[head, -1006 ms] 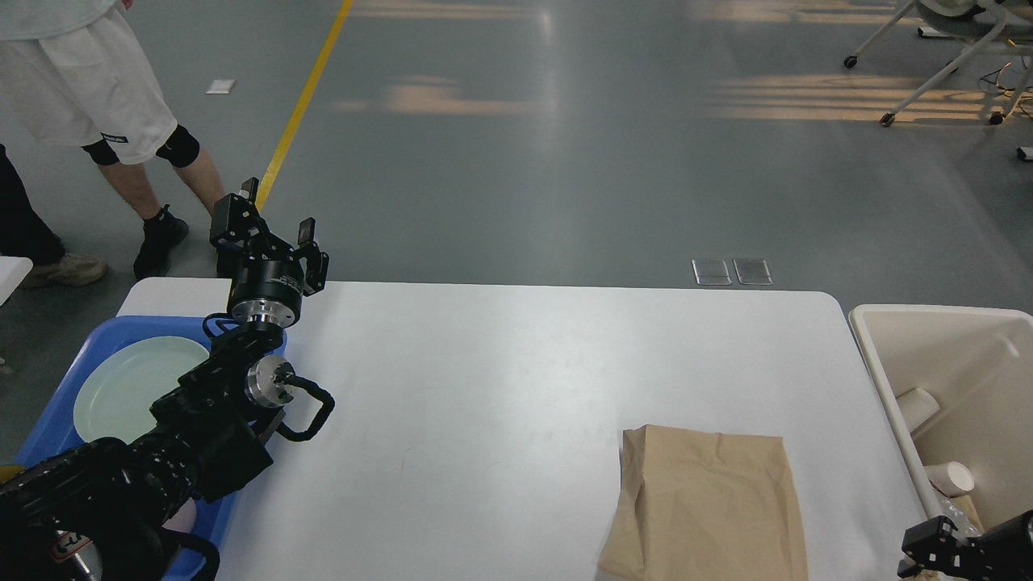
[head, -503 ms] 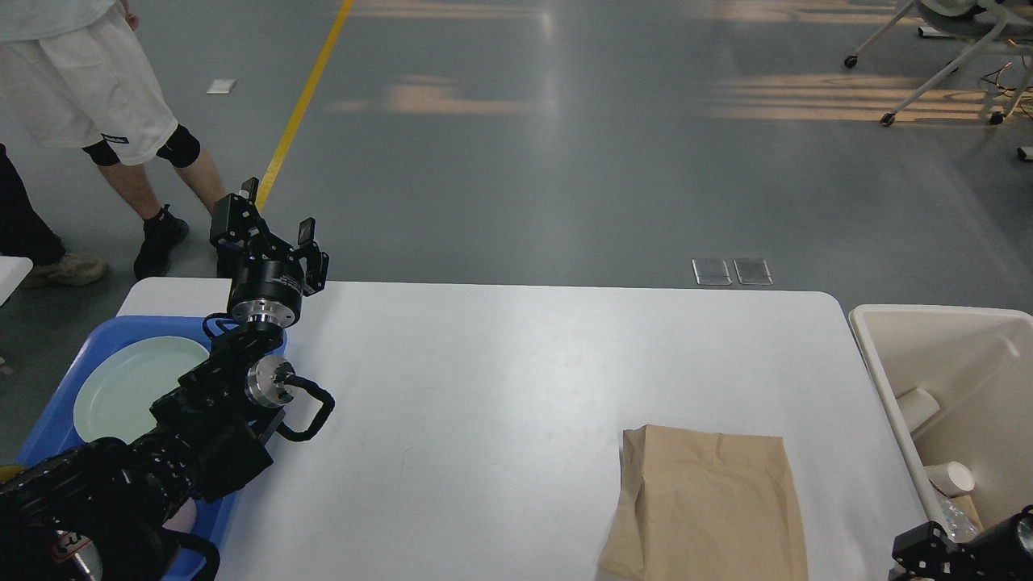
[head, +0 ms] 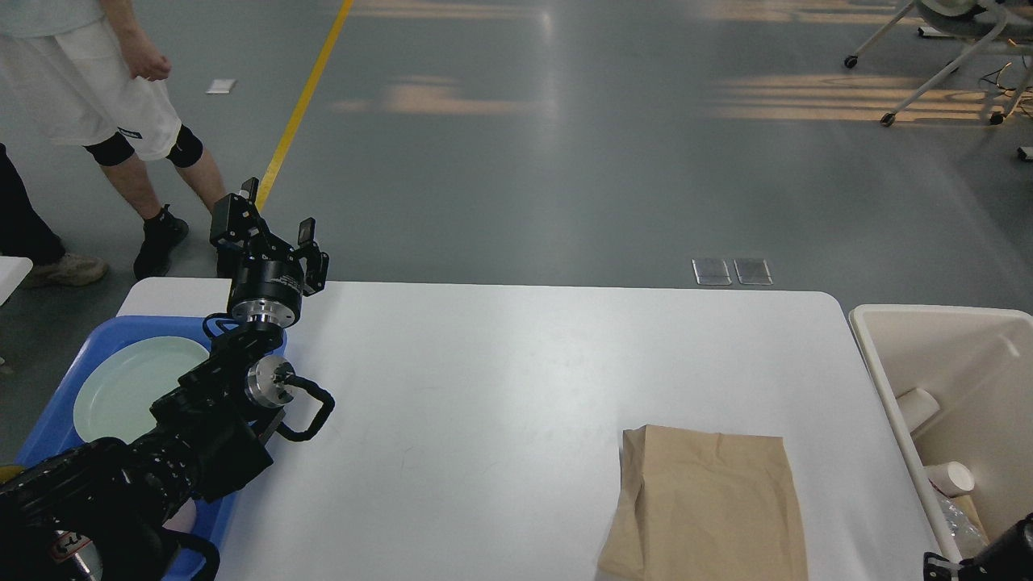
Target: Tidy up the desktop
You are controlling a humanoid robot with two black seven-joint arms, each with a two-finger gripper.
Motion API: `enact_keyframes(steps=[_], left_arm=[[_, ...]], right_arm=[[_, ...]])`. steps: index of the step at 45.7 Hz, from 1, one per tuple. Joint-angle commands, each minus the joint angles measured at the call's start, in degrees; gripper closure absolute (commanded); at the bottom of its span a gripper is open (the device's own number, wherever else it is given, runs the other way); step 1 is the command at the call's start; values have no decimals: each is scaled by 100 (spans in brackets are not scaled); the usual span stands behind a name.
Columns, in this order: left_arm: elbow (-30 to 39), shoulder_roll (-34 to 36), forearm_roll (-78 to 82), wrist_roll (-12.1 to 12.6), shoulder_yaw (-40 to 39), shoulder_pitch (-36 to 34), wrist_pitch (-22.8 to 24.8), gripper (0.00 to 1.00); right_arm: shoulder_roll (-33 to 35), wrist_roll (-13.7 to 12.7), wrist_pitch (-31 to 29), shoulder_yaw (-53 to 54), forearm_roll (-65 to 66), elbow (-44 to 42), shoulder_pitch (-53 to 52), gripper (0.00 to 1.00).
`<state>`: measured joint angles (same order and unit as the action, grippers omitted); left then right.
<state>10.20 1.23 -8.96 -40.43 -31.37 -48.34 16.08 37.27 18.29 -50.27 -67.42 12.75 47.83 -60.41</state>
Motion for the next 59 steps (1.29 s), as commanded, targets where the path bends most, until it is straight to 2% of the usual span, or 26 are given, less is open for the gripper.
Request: enact_keyframes(steps=[1, 13, 37, 45, 52, 59], left_arm=[[0, 0, 0, 0, -1, 0, 0, 4], [0, 0, 0, 0, -1, 0, 0, 4], [0, 0, 0, 0, 8, 0, 0, 4], [0, 0, 0, 0, -1, 0, 0, 4], [0, 0, 0, 0, -1, 0, 0, 4], [0, 0, 0, 0, -1, 0, 0, 4]], right_arm=[[-1, -1, -27, -8, -1, 7, -41, 100], [8, -1, -473, -306, -1, 16, -374, 100], [17, -1, -473, -1501, 693, 174, -2290, 100], [-62, -142, -473, -1757, 1053, 148, -3046, 100], [-167, -186, -473, -1792, 1467, -150, -3530, 100], [-264, -186, -473, -1783, 1555, -1037, -3583, 100]])
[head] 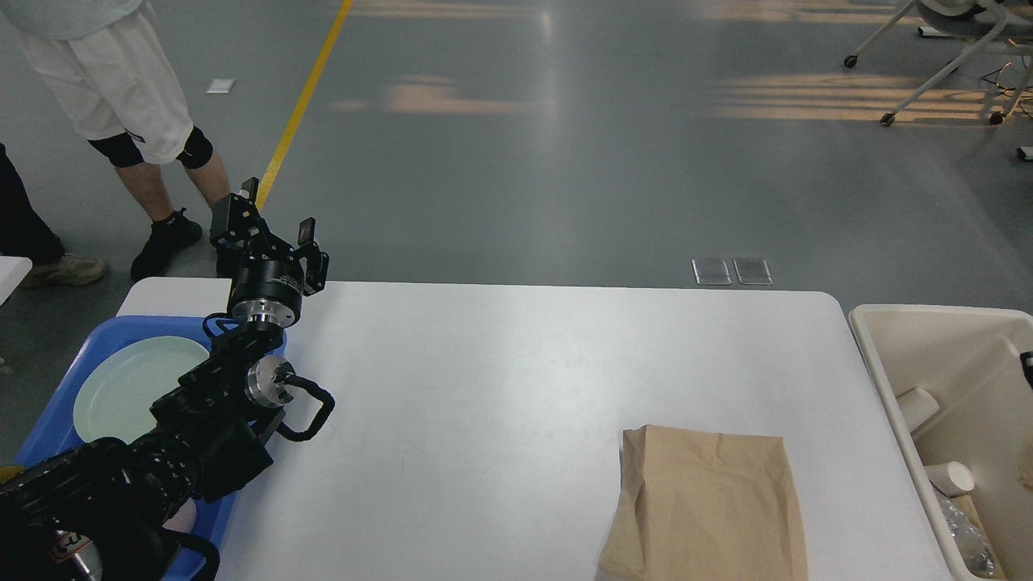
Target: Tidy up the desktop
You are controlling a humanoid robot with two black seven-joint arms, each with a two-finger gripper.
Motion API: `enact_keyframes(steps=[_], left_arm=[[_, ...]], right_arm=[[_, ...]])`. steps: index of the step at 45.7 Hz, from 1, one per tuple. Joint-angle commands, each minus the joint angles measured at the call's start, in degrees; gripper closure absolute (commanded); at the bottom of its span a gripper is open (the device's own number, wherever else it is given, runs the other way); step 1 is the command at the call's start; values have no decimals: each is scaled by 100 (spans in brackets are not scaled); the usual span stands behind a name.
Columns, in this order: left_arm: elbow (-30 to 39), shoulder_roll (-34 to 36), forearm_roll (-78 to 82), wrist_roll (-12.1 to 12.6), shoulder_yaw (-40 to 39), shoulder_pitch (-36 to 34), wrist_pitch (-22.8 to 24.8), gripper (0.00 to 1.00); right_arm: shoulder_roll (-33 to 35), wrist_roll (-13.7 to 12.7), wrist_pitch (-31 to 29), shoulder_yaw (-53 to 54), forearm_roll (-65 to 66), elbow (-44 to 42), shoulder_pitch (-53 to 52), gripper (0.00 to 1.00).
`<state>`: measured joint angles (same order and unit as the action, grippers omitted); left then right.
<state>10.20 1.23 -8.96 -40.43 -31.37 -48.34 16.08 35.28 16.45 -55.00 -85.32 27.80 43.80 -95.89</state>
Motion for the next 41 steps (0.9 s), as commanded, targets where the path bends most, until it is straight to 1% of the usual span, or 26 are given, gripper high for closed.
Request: enact_keyframes(steps=[1, 6, 14, 15, 25, 30, 34, 41], left_arm=[[0, 0, 0, 0, -1, 0, 0, 4], [0, 0, 0, 0, 8, 0, 0, 4], [0, 0, 0, -9, -1, 0, 0, 4], [0, 0, 0, 0, -1, 0, 0, 4], [0, 0, 0, 0, -1, 0, 0, 4], [0, 0, 0, 0, -1, 0, 0, 4], [0, 0, 0, 0, -1, 0, 0, 4], [0, -9, 0, 0, -1, 0, 0, 4]], right_arm=[[-65, -2, 0, 7, 50, -775, -9, 100], [-74, -2, 0, 16, -55, -1303, 105, 100], [-83, -2, 0, 95, -81, -1392, 483, 100], [-83, -2, 155, 104, -90, -1392, 553, 100], [-135, -2, 2448, 279, -336, -1374, 1660, 100], [-153, -2, 3354, 341, -336, -1374, 2021, 100], [-162, 7, 3786, 490, -336, -1374, 2206, 100], [-206, 16, 4208, 692, -354, -1401, 2417, 100]])
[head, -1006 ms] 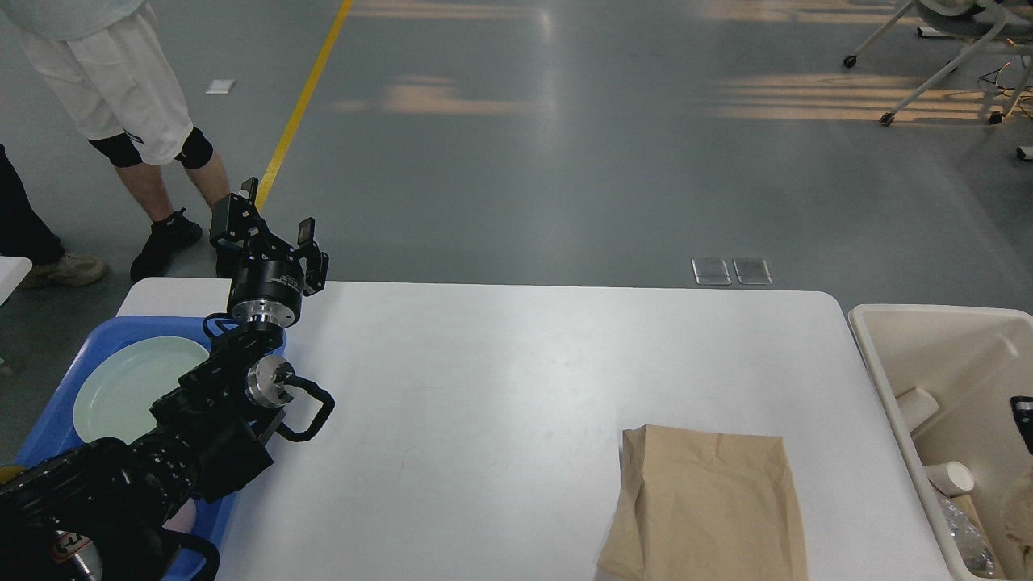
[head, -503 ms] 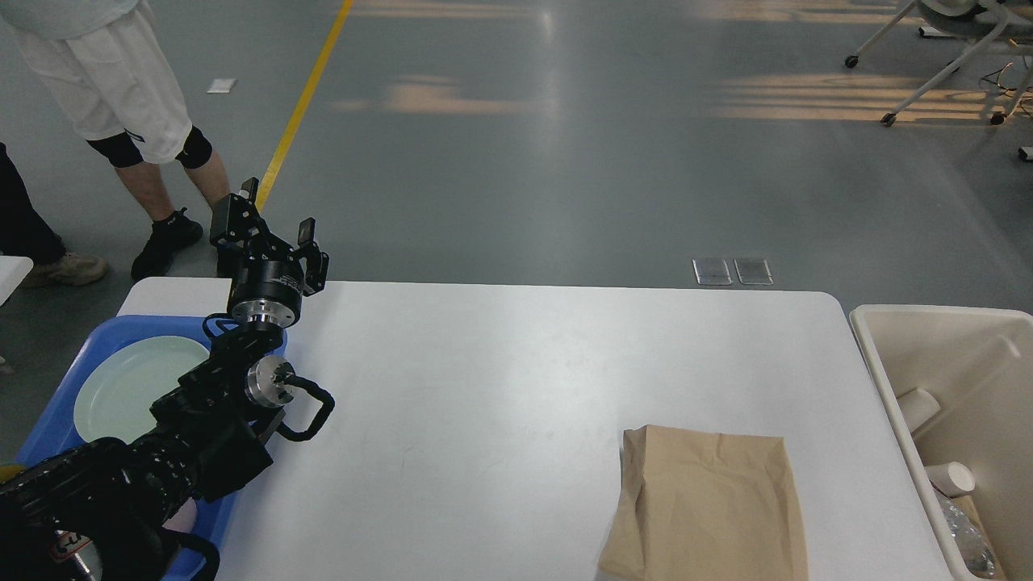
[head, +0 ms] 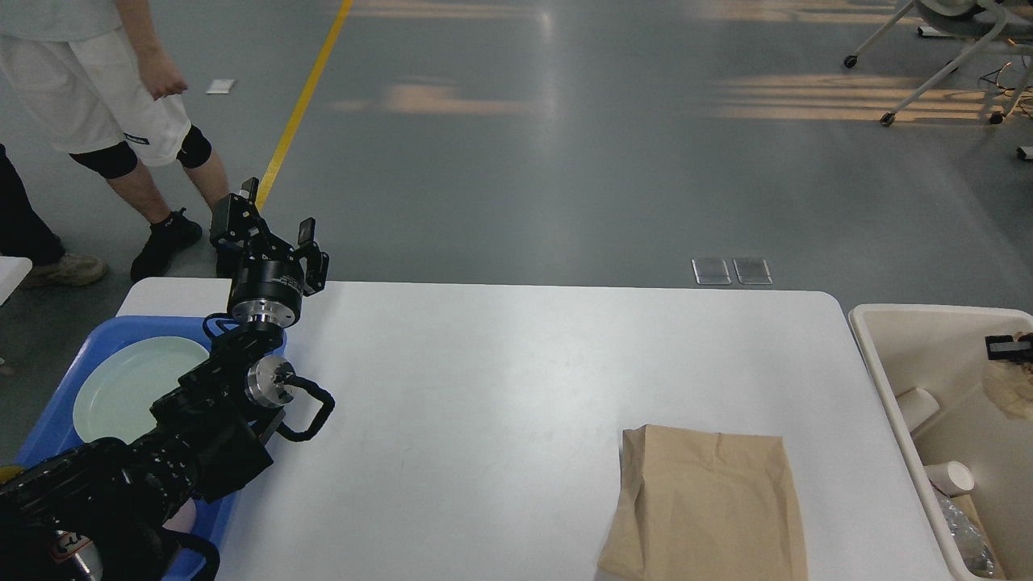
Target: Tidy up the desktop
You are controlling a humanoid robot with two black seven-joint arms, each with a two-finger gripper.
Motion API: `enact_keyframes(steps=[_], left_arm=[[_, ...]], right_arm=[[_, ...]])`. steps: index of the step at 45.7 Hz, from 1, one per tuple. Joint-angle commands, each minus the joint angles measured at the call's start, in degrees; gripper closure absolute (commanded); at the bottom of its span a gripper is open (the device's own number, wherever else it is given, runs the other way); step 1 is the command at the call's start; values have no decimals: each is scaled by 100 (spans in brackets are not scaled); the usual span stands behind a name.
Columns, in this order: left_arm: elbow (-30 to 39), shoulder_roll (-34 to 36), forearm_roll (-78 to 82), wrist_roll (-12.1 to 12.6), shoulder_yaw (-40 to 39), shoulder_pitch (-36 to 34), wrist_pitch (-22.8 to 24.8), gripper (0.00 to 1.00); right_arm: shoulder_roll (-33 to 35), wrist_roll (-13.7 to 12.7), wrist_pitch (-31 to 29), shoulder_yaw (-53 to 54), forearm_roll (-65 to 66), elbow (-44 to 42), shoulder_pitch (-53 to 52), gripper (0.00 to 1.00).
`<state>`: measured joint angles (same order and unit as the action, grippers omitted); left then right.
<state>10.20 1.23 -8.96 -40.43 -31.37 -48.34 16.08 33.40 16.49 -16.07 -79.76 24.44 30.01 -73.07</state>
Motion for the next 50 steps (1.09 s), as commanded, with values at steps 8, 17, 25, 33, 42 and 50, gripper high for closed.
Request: enact_keyframes(steps=[8, 17, 25, 33, 42, 50], left_arm=[[0, 0, 0, 0, 8, 0, 0, 4], [0, 0, 0, 0, -1, 0, 0, 4], [0, 0, 0, 0, -1, 0, 0, 4], [0, 0, 0, 0, -1, 0, 0, 4], [0, 0, 0, 0, -1, 0, 0, 4], [0, 0, 0, 0, -1, 0, 0, 4]], right_arm=[[35, 73, 1061, 276, -202, -31, 188, 48], [35, 82, 1264, 303, -923, -31, 328, 0], [53, 73, 1246, 303, -967, -13, 425, 0], [62, 73, 1106, 285, -976, 215, 364, 0], [114, 73, 351, 189, -976, 725, 39, 0], [150, 64, -1020, 48, -976, 848, -541, 0]])
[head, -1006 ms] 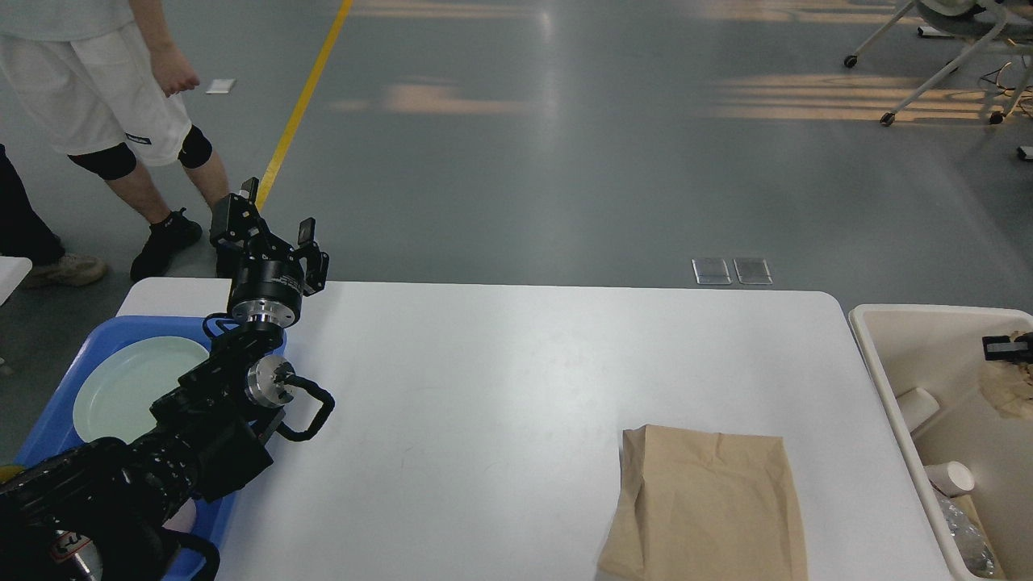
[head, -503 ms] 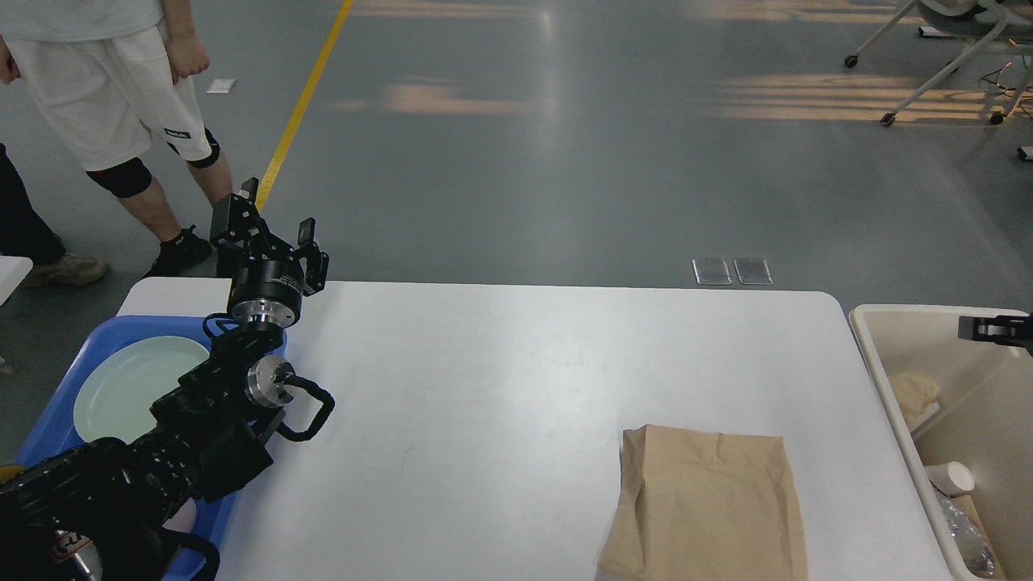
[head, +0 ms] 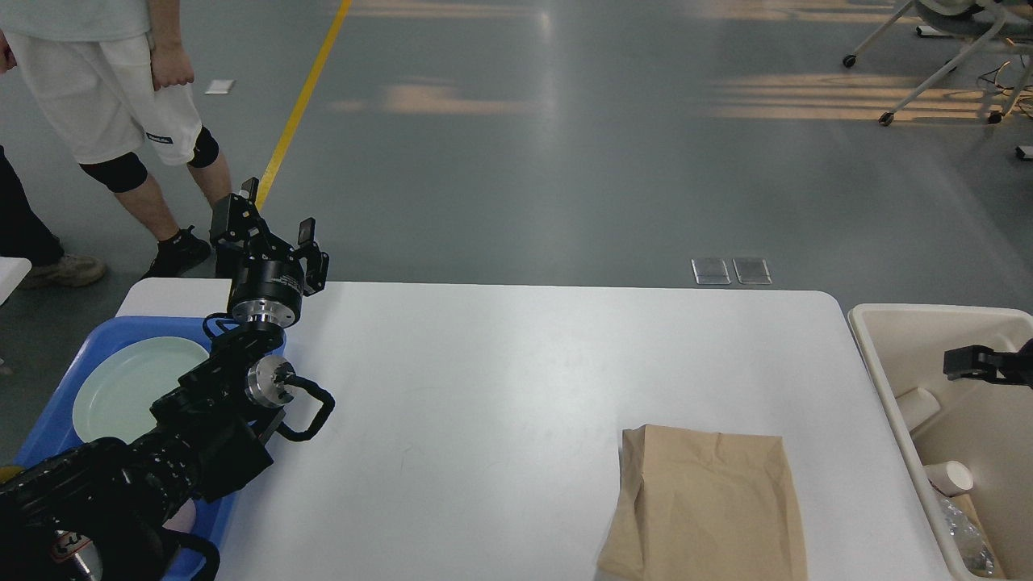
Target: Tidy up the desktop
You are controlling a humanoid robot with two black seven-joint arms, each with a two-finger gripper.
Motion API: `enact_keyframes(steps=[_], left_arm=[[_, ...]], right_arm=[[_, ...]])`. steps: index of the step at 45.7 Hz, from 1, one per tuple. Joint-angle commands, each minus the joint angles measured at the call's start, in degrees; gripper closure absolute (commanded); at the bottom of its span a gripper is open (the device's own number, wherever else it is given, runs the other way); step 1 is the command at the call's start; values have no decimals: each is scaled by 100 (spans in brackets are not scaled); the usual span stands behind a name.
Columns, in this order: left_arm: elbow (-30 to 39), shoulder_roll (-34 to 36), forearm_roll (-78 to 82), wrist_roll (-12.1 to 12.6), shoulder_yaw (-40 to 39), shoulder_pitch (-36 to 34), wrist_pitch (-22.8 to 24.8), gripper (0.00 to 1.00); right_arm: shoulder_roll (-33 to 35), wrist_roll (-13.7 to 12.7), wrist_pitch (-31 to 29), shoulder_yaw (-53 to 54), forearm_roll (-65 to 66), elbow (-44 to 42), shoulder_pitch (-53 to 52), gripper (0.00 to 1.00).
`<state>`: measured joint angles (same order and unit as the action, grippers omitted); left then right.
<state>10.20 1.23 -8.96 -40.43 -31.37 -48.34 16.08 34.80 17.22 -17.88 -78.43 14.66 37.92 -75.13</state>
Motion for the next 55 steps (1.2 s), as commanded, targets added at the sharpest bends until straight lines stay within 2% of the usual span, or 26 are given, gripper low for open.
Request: enact_keyframes(steps=[1, 3, 7, 29, 39, 46, 50, 55], left_arm=[[0, 0, 0, 0, -1, 0, 0, 4], [0, 0, 0, 0, -1, 0, 0, 4], [0, 0, 0, 0, -1, 0, 0, 4], [0, 0, 0, 0, -1, 0, 0, 4], [0, 0, 0, 0, -1, 0, 0, 4], [0, 0, 0, 0, -1, 0, 0, 4], [0, 0, 0, 0, -1, 0, 0, 4], [0, 0, 0, 0, -1, 0, 0, 4]], right_arm=[[9, -8, -996, -85, 2, 75, -397, 0], [1, -25, -1278, -85, 2, 128, -537, 0], [-43, -25, -1481, -85, 2, 163, -722, 0], [36, -25, -1472, 3, -7, 146, -1065, 0], [-52, -17, -1464, 82, -16, 251, -1610, 0], [-43, 1, -1595, 100, -33, 514, -2356, 0], [-34, -8, -1937, 82, -25, 770, -2945, 0], [-96, -43, -2640, 91, -7, 831, -3560, 0]])
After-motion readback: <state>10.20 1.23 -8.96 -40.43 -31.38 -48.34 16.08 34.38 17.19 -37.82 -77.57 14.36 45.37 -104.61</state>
